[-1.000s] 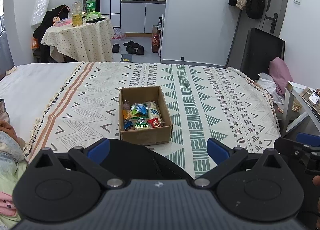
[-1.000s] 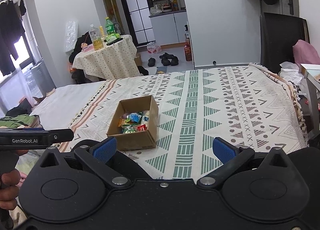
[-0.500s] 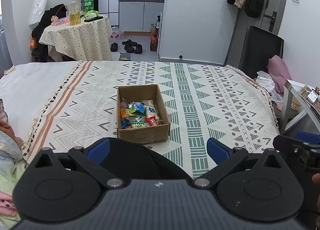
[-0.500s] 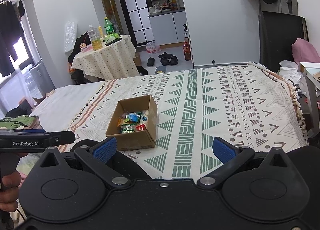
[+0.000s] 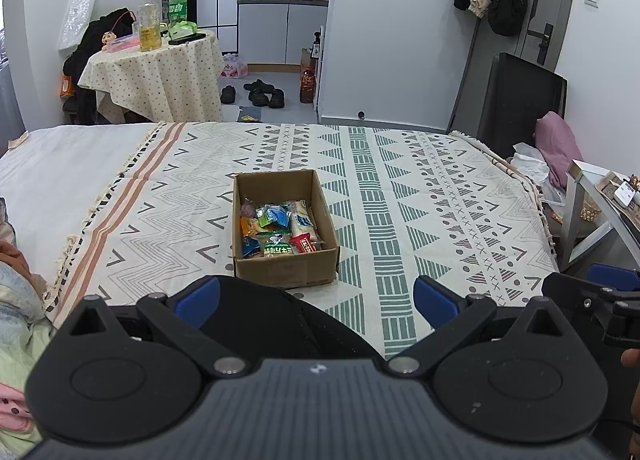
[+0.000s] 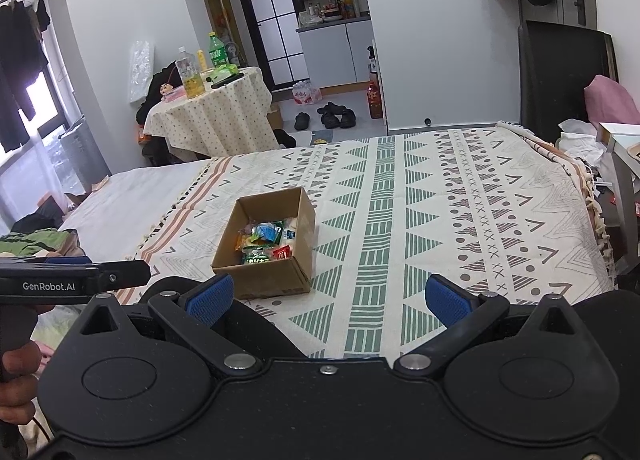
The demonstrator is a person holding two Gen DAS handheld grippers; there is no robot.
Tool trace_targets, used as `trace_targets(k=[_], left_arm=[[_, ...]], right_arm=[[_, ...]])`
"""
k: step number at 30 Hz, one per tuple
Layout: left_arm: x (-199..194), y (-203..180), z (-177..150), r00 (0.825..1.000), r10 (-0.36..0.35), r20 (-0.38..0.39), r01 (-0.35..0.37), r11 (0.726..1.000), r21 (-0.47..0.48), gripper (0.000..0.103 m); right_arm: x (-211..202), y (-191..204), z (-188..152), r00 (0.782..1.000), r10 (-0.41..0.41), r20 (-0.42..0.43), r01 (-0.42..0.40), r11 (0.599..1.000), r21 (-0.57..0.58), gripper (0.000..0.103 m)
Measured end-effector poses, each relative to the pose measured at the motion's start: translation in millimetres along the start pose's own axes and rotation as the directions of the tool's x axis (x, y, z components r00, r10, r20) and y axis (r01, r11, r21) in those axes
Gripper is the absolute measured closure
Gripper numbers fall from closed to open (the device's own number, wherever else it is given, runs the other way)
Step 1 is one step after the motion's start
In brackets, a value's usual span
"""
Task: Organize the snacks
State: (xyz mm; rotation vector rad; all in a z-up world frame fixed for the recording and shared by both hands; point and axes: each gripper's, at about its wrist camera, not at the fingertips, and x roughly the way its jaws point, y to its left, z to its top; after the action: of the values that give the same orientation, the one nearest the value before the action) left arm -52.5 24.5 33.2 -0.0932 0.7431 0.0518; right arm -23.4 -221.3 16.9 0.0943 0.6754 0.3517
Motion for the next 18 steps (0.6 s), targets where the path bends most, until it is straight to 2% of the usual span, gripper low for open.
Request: trace_targets(k=[18], left_arm=[[-0.5,-0.7,-0.5,1.000,-0.004,-0.002,0.004,1.000,0.000,0.000]], right_arm=[[0.2,0.6,-1.5,1.000,-0.002,-0.001,0.002,1.000,-0.003,0.000]])
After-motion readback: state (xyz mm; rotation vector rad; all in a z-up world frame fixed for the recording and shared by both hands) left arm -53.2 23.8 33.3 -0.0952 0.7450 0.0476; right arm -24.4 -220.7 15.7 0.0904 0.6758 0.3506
